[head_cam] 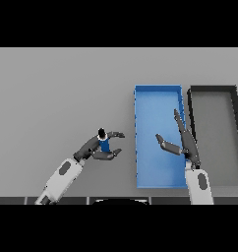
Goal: Pick up the blue pipe and place it into the blue bin.
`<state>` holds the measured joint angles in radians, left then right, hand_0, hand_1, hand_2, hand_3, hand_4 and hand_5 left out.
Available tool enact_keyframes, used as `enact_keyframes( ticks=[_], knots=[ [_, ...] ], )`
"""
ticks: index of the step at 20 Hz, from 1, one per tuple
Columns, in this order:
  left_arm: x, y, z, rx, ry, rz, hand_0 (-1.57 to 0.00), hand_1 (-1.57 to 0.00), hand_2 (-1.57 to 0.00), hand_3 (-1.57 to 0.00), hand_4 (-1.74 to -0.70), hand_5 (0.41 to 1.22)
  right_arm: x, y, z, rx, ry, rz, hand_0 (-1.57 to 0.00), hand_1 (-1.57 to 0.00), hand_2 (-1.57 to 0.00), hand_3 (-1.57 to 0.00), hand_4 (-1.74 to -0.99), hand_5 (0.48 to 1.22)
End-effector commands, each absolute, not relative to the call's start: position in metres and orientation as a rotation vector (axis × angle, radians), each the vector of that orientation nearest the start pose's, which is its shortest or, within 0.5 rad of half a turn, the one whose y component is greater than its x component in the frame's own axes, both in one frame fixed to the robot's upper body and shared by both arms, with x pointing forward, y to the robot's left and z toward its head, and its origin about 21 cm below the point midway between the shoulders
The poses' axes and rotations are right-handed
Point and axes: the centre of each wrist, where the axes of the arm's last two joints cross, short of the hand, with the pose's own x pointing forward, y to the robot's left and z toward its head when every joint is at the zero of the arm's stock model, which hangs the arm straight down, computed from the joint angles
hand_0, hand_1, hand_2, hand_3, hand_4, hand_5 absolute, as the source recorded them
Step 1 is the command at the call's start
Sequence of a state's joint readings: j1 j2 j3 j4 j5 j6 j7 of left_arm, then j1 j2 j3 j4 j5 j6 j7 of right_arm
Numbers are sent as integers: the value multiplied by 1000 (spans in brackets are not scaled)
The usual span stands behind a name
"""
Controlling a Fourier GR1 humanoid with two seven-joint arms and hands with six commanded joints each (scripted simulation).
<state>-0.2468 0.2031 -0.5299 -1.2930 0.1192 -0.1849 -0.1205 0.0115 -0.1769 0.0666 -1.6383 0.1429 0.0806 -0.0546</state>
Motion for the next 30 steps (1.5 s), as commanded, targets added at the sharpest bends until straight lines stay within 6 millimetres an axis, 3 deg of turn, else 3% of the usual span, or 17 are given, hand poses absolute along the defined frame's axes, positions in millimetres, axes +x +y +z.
enact_keyframes(
  ticks=[1, 3, 5, 7, 10, 13, 21, 27, 30],
  knots=[
    [271, 144, -27, -470, -1452, -695, -179, -411, -578, -590, -1301, 784, 243, -250, 18, -121, -1647, 376, 1, 1, 1, 1, -1192, 560],
    [270, 142, -27, -470, -1465, -667, -648, -828, -936, -914, -1450, 941, 240, -250, 13, -118, -1642, 374, 1, 1, 1, 1, -1189, 562],
    [266, 135, -28, -482, -1474, -671, -981, -1095, -1164, -1112, -1551, 1042, 244, -245, 18, -121, -1658, 381, 1, 1, 1, 1, -1182, 562],
    [263, 136, -29, -491, -1493, -692, -1193, -1266, -1311, -1258, -1617, 1106, 240, -245, 14, -136, -1646, 383, 1, 1, 1, 1, -1178, 561],
    [264, 131, -26, -470, -1510, -711, -1378, -1415, -1438, -1411, -1541, 1162, 244, -248, 16, -134, -1631, 383, 1, 1, 1, 1, -1176, 559],
    [260, 128, -23, -485, -1560, -712, -1472, -1491, -1503, -1489, -1502, 1191, 242, -246, 12, -133, -1635, 392, 1, 1, 1, 1, -1166, 556],
    [263, 107, 26, -569, -1743, -672, -1554, -1558, -1560, -1557, -1475, 1216, 241, -246, 15, -155, -1636, 400, 1, 1, 1, 1, -1135, 559],
    [269, 100, 44, -595, -1710, -741, -1567, -1567, -1568, -1567, -1473, 1220, 245, -253, 15, -171, -1628, 405, 1, 1, 1, 1, -1124, 574],
    [267, 100, 40, -597, -1702, -755, -1569, -1569, -1569, -1569, -1473, 1220, 219, -239, 6, -221, -1645, 314, 1, 1, 1, 1, -1122, 578]
  ],
)
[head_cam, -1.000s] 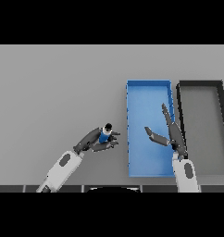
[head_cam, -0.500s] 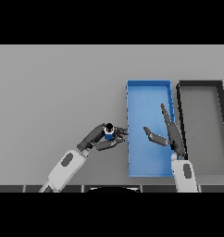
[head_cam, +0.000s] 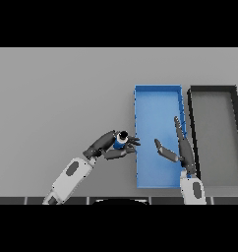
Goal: Pick up the blue pipe and place it into the blue bin.
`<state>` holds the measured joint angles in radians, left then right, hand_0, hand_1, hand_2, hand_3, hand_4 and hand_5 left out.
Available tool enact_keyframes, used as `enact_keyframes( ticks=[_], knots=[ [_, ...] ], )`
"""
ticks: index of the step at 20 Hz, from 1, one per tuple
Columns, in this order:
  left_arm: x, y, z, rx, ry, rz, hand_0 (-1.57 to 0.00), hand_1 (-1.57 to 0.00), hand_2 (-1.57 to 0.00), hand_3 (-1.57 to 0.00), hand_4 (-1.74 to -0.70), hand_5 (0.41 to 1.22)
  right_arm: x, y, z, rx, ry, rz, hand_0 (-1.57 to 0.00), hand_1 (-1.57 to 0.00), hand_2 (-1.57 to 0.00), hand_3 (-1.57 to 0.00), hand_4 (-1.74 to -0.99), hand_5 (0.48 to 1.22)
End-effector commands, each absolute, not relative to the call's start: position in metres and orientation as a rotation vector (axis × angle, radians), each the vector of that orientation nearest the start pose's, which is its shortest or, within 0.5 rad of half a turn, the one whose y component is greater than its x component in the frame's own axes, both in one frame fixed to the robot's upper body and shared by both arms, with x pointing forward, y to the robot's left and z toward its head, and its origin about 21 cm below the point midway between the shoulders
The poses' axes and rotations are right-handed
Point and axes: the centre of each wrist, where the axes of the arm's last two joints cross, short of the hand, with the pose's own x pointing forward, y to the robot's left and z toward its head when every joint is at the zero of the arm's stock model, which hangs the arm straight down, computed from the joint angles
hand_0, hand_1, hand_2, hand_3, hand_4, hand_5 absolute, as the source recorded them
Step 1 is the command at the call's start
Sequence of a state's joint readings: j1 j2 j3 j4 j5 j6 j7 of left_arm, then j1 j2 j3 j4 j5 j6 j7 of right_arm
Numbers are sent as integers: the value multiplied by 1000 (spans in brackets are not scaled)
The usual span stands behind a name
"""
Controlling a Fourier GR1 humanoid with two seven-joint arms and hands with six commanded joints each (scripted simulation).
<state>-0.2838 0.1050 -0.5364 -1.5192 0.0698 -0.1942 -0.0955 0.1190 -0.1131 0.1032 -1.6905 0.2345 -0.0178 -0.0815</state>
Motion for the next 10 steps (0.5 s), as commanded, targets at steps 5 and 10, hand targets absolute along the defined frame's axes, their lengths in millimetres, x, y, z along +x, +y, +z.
enact_keyframes(
  ticks=[5, 10],
  knots=[
    [266, 99, 40, -595, -1699, -753, -1570, -1570, -1570, -1570, -1474, 1220, 167, -211, -2, -362, -1619, 108, 1, 1, 1, 1, -1185, 578],
    [265, 102, 37, -595, -1709, -757, -1571, -1571, -1571, -1571, -1475, 1221, 167, -216, 23, -263, -1806, 36, 1, -17, -32, 1, -1172, 579]
  ],
)
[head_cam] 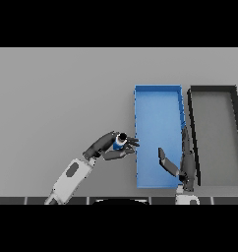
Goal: Pick up the blue pipe and place it into the blue bin.
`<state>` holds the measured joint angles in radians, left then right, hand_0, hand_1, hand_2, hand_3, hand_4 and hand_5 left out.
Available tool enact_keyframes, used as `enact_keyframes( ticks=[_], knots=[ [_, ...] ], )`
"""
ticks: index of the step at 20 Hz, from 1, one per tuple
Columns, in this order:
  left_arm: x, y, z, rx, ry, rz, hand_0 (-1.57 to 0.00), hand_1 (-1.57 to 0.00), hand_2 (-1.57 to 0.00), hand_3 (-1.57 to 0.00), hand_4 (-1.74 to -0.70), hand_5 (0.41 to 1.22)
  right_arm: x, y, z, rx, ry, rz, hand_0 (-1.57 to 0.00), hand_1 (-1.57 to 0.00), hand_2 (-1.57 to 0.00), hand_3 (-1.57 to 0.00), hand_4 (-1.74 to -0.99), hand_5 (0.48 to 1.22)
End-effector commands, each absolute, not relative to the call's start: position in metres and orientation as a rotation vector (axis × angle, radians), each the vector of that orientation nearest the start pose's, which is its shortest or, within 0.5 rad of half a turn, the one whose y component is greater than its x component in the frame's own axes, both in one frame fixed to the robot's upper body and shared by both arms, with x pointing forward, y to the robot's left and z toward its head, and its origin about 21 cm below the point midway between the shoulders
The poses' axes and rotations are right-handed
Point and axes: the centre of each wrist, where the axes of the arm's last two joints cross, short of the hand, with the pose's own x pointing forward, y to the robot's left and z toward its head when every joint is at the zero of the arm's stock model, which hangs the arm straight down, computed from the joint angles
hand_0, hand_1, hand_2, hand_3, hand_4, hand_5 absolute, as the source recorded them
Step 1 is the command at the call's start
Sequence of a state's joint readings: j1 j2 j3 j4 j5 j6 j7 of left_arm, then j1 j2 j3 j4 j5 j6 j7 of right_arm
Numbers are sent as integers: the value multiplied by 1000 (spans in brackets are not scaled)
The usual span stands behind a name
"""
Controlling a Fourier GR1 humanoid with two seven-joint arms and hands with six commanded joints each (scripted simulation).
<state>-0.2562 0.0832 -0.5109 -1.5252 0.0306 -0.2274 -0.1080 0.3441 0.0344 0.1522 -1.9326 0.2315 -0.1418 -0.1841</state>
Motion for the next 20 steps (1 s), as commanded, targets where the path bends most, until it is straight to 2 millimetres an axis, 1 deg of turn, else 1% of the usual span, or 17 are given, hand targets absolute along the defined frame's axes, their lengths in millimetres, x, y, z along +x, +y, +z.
enact_keyframes(
  ticks=[1, 3, 4, 6, 8, 11, 12, 13, 16, 17, 19, 20],
  knots=[
    [266, 100, 41, -600, -1710, -759, -1571, -1571, -1571, -1571, -1475, 1221, 165, -218, 31, -227, -1862, 63, 1, -14, -25, 1, -1175, 592],
    [267, 101, 41, -592, -1697, -773, -1571, -1571, -1571, -1571, -1474, 1221, 166, -225, 56, -168, -1898, 129, 1, -8, -16, 1, -1163, 592],
    [269, 100, 43, -580, -1704, -774, -1571, -1571, -1571, -1571, -1474, 1221, 166, -225, 66, -135, -1899, 188, 1, -6, -12, 1, -1165, 589],
    [267, 102, 42, -582, -1707, -779, -1571, -1571, -1571, -1571, -1473, 1221, 167, -224, 77, -64, -1789, 288, 1, -4, -8, 1, -1177, 567],
    [267, 100, 42, -579, -1705, -782, -1571, -1571, -1571, -1571, -1473, 1221, 174, -216, 90, -37, -1750, 392, 1, -2, -4, 1, -1194, 543],
    [269, 100, 45, -560, -1702, -800, -1571, -1571, -1571, -1571, -1474, 1221, 179, -203, 107, 29, -1770, 536, 1, -1, -2, 1, -1230, 531],
    [267, 102, 43, -565, -1705, -806, -1571, -1571, -1571, -1571, -1474, 1221, 185, -202, 113, 35, -1769, 567, 1, 0, -1, 1, -1246, 526],
    [268, 102, 43, -565, -1707, -805, -1571, -1571, -1571, -1571, -1474, 1221, 188, -196, 116, 52, -1764, 605, 1, 0, -1, 1, -1256, 523],
    [270, 100, 45, -561, -1704, -804, -1571, -1571, -1571, -1571, -1475, 1221, 195, -184, 126, 101, -1743, 664, 1, 0, 0, 1, -1239, 522],
    [269, 99, 44, -571, -1700, -801, -1571, -1571, -1571, -1571, -1475, 1221, 196, -180, 126, 142, -1727, 674, 1, 1, 0, 1, -1232, 525],
    [271, 97, 45, -575, -1697, -808, -1571, -1571, -1571, -1571, -1476, 1221, 207, -168, 135, 186, -1729, 721, 1, 1, 1, 1, -1220, 525],
    [272, 98, 44, -576, -1688, -812, -1571, -1571, -1571, -1571, -1475, 1221, 206, -167, 134, 202, -1715, 749, 1, 1, 1, 1, -1214, 520]
  ],
)
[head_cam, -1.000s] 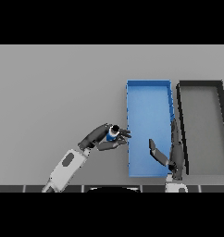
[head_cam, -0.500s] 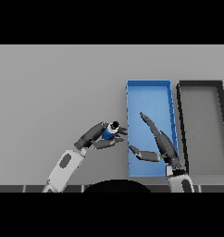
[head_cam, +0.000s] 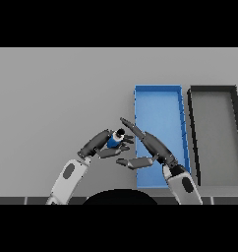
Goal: Pick up the blue pipe and place it into the blue bin.
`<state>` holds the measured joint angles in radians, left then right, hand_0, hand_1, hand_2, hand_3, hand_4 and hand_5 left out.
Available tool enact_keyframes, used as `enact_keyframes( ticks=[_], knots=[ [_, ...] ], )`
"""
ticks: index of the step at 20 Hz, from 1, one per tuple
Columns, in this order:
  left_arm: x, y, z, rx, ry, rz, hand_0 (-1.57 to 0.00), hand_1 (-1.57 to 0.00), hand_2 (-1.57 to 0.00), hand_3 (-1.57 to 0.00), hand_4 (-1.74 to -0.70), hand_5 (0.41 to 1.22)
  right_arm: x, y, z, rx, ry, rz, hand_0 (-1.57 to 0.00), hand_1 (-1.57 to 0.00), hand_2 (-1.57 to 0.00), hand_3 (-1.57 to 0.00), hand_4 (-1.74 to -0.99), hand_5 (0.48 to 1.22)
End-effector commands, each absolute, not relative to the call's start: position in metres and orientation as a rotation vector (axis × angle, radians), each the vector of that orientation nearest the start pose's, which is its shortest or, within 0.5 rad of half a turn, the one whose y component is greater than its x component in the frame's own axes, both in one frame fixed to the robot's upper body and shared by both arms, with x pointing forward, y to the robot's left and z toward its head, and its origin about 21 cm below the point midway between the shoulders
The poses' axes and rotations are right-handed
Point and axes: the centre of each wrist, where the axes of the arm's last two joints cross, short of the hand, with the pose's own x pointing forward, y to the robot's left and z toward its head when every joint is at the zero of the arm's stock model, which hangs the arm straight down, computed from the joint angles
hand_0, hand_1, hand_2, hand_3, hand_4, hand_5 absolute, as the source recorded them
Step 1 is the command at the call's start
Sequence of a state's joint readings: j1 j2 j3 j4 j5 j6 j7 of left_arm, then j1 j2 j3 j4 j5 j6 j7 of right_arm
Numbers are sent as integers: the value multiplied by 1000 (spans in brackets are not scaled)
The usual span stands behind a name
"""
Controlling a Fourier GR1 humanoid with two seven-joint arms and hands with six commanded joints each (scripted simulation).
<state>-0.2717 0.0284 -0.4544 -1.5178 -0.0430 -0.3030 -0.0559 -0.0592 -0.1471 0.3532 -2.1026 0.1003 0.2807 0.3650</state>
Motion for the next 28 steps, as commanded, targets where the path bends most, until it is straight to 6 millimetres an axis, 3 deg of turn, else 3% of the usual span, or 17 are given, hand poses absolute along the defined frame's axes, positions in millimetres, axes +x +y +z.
enact_keyframes(
  ticks=[1, 4, 7, 10, 11, 12, 13, 14, 16, 19, 21, 24, 28],
  knots=[
    [272, 99, 44, -585, -1689, -814, -1571, -1571, -1571, -1571, -1473, 1221, 210, -159, 138, 225, -1727, 773, 1, 1, 1, 1, -1209, 517],
    [273, 101, 44, -620, -1683, -812, -1571, -1571, -1571, -1571, -1476, 1221, 219, -145, 156, 282, -1775, 828, 1, 1, 1, 1, -1192, 514],
    [273, 97, 42, -649, -1674, -801, -1571, -1571, -1571, -1571, -1459, 1221, 233, -133, 160, 295, -1739, 857, 1, 1, -1, 1, -1208, 512],
    [272, 101, 42, -658, -1688, -807, -1571, -1571, -1571, -1571, -1460, 1221, 245, -119, 162, 323, -1713, 894, -24, -108, -130, -49, -1222, 517],
    [274, 100, 44, -632, -1664, -809, -1571, -1571, -1571, -1571, -1515, 1221, 250, -118, 166, 333, -1714, 900, -166, -241, -249, -143, -1255, 519],
    [274, 101, 44, -626, -1649, -795, -1571, -1571, -1541, -1304, -1560, 1221, 251, -117, 163, 340, -1705, 913, -398, -437, -428, -307, -1303, 520],
    [271, 101, 42, -623, -1626, -794, -1571, -1571, -1528, -1139, -1596, 1221, 252, -119, 164, 335, -1708, 924, -630, -652, -657, -504, -1383, 523],
    [272, 100, 41, -615, -1627, -794, -1571, -1571, -1537, -1163, -1625, 1221, 251, -116, 165, 342, -1707, 932, -818, -836, -840, -662, -1446, 527],
    [273, 99, 43, -628, -1666, -785, -1571, -1571, -1549, -1228, -1667, 1221, 251, -107, 164, 383, -1742, 911, -1089, -1101, -1103, -896, -1537, 600],
    [275, 95, 45, -642, -1671, -791, -1571, -1571, -1560, -1331, -1703, 1221, 249, -106, 158, 448, -1780, 852, -1324, -1330, -1331, -1225, -1481, 869],
    [275, 97, 45, -646, -1677, -788, -1571, -1571, -1549, -1372, -1717, 1221, 251, -105, 160, 422, -1808, 874, -1413, -1417, -1418, -1350, -1474, 996],
    [276, 101, 44, -629, -1695, -795, -1571, -1571, -1551, -1417, -1729, 1221, 248, -102, 155, 430, -1828, 885, -1490, -1492, -1492, -1458, -1485, 1106],
    [274, 95, 45, -643, -1702, -790, -1571, -1571, -1563, -1424, -1734, 1221, 244, -99, 154, 496, -1793, 795, -1538, -1539, -1539, -1525, -1493, 1174]
  ],
)
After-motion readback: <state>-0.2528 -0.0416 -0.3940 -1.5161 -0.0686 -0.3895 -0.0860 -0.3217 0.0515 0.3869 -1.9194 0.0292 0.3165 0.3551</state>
